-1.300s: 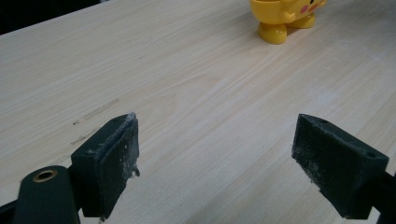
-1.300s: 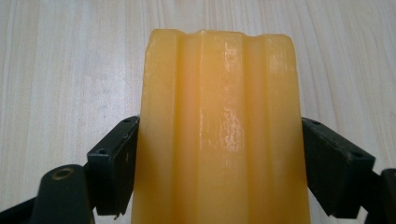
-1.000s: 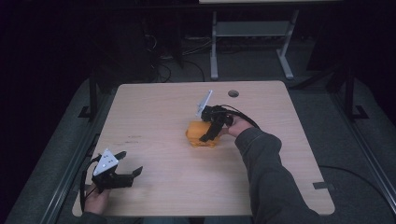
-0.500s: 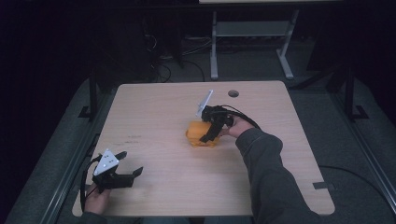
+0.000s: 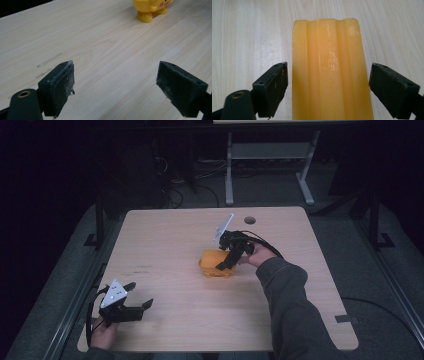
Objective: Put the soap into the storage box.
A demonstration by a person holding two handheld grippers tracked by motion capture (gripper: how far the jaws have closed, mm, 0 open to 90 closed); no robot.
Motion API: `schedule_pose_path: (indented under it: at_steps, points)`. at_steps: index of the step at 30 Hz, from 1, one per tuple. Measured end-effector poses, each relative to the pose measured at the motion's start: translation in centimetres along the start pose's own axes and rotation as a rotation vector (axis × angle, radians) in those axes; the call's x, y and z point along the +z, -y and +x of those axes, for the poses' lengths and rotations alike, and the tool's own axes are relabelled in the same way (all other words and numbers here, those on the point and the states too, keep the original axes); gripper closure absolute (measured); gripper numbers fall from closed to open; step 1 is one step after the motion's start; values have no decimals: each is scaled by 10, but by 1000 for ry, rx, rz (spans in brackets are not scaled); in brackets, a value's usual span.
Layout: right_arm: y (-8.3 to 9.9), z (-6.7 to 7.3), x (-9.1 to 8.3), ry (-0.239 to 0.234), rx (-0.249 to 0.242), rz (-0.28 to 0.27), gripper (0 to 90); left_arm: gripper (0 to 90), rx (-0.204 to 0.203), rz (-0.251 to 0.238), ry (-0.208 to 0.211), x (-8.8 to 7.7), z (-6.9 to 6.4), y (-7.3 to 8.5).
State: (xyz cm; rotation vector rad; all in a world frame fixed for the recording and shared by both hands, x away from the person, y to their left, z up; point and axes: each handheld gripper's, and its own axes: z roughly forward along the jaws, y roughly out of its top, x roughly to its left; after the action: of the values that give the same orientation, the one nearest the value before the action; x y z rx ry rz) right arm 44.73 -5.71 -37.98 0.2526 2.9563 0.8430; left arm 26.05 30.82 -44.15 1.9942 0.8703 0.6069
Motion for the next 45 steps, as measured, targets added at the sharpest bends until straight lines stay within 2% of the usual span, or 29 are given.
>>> schedule_pose_path:
  at_steps: [12, 26, 27, 45]
  points:
    - [5, 1, -15, 28, 5, -7, 153, 143, -8, -6, 1, 1, -1, 0]
    - [20, 6, -23, 40, 36, -31, 156, 143, 0, 6, 1, 1, -1, 0]
    - [22, 6, -24, 42, 49, -34, 156, 143, 0, 5, 1, 1, -1, 0]
    - [32, 12, -38, 53, 76, -23, 158, 143, 1, 7, 0, 0, -1, 0]
